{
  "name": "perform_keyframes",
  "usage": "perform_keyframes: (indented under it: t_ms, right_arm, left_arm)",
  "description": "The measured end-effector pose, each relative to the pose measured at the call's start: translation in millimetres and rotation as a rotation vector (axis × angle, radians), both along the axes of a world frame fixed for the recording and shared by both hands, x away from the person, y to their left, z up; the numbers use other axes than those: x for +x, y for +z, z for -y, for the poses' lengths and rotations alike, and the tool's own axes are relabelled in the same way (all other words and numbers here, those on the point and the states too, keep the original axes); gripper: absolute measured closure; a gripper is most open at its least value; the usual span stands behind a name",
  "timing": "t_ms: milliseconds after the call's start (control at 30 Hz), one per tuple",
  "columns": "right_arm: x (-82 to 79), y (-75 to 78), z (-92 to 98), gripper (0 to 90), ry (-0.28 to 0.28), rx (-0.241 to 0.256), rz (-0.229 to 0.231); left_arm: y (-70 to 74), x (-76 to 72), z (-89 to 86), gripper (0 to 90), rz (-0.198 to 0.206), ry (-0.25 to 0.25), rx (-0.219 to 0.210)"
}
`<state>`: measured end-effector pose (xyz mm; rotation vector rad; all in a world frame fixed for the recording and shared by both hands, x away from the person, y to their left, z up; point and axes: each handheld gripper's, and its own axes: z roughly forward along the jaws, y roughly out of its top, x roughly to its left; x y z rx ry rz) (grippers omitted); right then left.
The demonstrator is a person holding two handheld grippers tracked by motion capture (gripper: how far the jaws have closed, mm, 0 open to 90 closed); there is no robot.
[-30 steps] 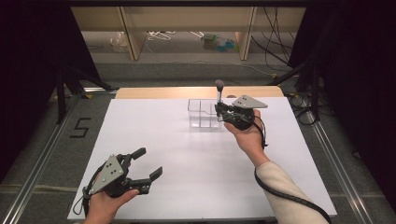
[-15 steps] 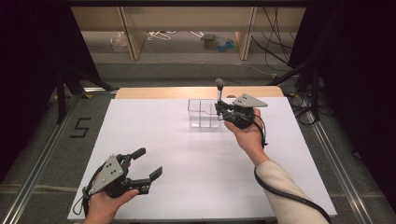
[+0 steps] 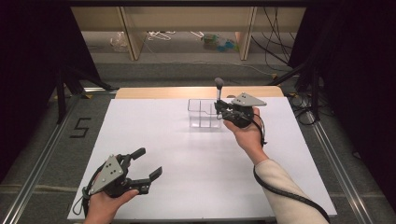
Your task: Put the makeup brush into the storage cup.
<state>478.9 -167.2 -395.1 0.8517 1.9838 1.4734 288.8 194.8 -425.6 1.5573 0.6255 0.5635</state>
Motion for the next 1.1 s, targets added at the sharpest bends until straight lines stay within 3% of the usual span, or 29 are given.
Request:
perform_keyframes:
  t_ms: [1100]
  right_arm:
    - [7.5,-0.6,-0.9,79.4,-0.013,-0.008,-0.002]
  left_arm:
    - [-0.5,0.0,-1.2,16.1,-0.004,0.004,-0.001]
